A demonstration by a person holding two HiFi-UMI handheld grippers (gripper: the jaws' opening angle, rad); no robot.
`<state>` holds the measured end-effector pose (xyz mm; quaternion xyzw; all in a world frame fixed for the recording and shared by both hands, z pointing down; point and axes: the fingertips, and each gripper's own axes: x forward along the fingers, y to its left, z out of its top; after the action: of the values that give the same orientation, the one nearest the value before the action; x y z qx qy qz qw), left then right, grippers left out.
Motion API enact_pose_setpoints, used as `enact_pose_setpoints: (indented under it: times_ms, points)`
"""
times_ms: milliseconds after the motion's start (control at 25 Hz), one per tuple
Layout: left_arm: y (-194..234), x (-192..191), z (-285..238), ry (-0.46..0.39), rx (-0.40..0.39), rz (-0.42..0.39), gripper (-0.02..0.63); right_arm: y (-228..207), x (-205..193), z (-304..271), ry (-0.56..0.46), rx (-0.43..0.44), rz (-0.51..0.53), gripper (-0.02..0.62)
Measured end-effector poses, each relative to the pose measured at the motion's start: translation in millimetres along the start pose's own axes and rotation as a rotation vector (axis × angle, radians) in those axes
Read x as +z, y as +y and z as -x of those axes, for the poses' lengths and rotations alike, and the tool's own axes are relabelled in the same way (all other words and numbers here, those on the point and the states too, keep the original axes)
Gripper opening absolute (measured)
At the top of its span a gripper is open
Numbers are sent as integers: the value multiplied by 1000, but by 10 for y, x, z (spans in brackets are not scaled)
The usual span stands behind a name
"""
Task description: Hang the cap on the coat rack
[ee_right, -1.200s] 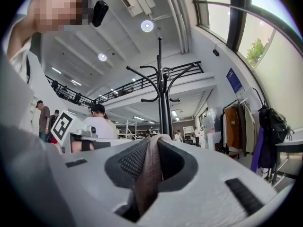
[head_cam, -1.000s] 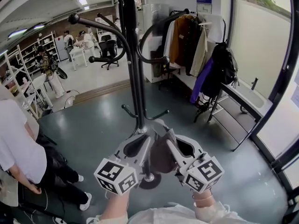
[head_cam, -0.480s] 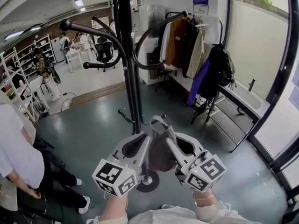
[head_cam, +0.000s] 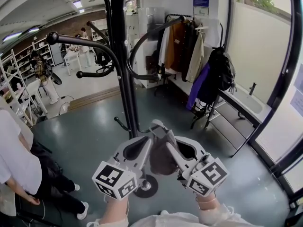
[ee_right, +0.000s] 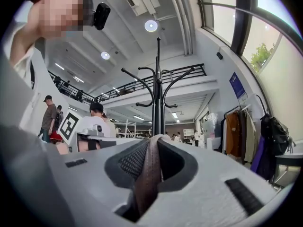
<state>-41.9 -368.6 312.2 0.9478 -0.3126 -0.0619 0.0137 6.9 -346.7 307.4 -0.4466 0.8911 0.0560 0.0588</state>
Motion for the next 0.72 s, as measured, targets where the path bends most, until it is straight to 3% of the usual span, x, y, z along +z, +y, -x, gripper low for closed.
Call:
enact_pose_setpoints:
  times_ms: [240,720]
  points:
    - [-136,123,-78,-21,-50,-52,17,-90,154,79,-6,14,49,44]
    - [-240,672,-98,-119,-57,-137,17,-309,768,180,-70,14,197,44]
